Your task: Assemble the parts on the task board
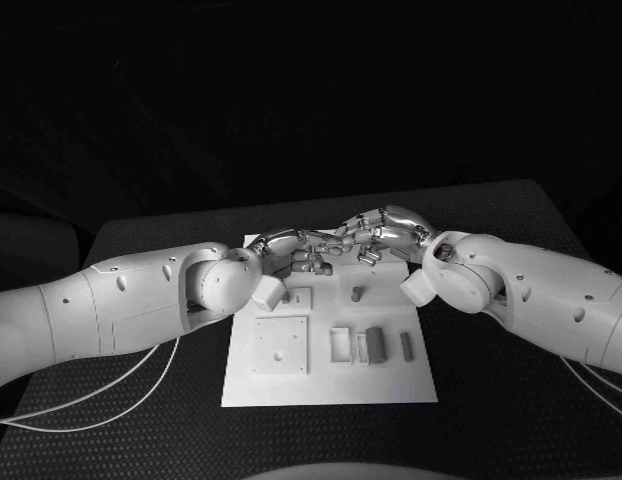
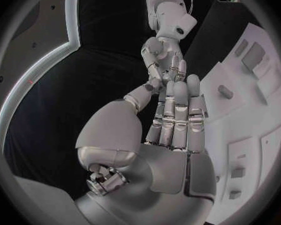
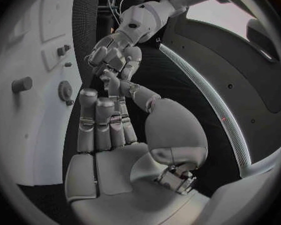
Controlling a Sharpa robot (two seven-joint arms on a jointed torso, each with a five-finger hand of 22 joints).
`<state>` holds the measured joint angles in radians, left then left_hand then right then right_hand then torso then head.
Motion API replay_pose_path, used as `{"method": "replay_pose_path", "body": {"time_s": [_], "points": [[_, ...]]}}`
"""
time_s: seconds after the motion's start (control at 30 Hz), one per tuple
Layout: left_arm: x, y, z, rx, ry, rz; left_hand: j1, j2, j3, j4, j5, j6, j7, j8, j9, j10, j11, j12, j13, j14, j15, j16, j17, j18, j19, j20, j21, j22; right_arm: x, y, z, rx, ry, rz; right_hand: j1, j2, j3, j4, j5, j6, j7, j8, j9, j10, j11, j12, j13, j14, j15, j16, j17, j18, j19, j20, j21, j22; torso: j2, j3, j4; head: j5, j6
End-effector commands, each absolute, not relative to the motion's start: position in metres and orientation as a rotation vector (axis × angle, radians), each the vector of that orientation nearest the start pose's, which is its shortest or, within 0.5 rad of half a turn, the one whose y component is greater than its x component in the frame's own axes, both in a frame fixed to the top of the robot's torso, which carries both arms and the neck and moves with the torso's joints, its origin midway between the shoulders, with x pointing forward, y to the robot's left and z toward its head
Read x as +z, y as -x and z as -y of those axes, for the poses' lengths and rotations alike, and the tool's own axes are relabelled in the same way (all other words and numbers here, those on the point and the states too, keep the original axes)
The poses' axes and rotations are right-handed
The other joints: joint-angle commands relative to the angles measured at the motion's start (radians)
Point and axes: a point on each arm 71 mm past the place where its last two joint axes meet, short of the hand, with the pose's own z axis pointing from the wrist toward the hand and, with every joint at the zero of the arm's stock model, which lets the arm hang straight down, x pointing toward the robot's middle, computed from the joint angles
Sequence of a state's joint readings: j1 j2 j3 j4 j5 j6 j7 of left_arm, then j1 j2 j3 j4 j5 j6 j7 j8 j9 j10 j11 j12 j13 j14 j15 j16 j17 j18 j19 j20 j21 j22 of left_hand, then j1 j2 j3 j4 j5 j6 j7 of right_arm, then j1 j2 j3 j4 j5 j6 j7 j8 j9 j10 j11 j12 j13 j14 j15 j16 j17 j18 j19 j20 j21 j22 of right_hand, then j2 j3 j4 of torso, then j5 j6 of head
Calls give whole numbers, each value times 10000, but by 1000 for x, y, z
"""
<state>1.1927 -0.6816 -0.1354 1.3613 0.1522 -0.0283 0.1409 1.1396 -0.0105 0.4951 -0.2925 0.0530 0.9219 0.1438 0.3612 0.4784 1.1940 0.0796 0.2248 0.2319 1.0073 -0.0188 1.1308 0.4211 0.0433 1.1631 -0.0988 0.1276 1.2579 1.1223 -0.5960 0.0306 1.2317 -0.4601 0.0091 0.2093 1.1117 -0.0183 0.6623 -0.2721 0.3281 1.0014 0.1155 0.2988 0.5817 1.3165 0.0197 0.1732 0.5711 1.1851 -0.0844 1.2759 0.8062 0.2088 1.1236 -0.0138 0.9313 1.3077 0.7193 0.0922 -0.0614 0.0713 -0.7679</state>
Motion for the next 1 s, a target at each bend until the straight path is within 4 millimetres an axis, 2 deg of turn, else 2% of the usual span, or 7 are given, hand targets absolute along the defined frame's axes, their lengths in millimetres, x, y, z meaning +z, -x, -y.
{"method": "replay_pose_path", "body": {"time_s": [0.03, 0.33, 0.8, 1.0], "points": [[-236, -493, -157, -16637, 13253, -18209, 114, 41, 110, -2, -41, 162, -58, 90, 26, 153, -37, 74, 47, 5, -99, 5, 18, -8, -23, -88, -58, 20, -227, -516, 143, 15057, -6350, -18837, -9, 115, 12, -39, 69, -7, 63, 27, 17, 49, 25, 30, 14, -94, -22, -23, 14, 530, -83, -18, -27, 203, 1, -3, -1, -4, -2], [-236, -495, -161, -16328, 13348, -17916, 266, 182, 435, 4, -45, 658, -264, 333, 182, 616, -240, 264, 300, 176, -279, 96, 82, -79, 104, -211, -41, 75, -229, -515, 143, 14879, -6069, -18908, -11, 112, 12, -44, 69, -6, 64, 27, 19, 48, 26, 31, 20, -98, -21, -22, 17, 530, -85, -16, -24, 204, -1, 4, 0, 5, -24], [-237, -498, -168, -15898, 13500, -17623, 140, 221, 689, 5, -43, 699, -318, 451, 411, 794, -333, 348, 559, 329, -372, 147, 131, -140, 268, -324, -27, 91, -229, -515, 147, 14350, -5348, -18839, -23, 76, 11, -61, 68, -40, 77, 5, 15, 5, 38, 11, 35, -115, -12, -20, 25, 530, -99, -9, -17, 203, -2, 5, -2, 16, -36], [-237, -498, -170, -15868, 13516, -17589, 106, 225, 744, 5, -43, 702, -330, 473, 465, 811, -347, 362, 621, 353, -386, 157, 144, -155, 295, -349, -25, 99, -229, -516, 150, 14110, -5137, -18808, -16, 19, 26, -83, 69, -169, 133, -74, -11, -130, 89, -57, 52, -141, 37, -8, 43, 530, -119, -4, 1, 202, -1, 5, -5, 16, -37]]}}
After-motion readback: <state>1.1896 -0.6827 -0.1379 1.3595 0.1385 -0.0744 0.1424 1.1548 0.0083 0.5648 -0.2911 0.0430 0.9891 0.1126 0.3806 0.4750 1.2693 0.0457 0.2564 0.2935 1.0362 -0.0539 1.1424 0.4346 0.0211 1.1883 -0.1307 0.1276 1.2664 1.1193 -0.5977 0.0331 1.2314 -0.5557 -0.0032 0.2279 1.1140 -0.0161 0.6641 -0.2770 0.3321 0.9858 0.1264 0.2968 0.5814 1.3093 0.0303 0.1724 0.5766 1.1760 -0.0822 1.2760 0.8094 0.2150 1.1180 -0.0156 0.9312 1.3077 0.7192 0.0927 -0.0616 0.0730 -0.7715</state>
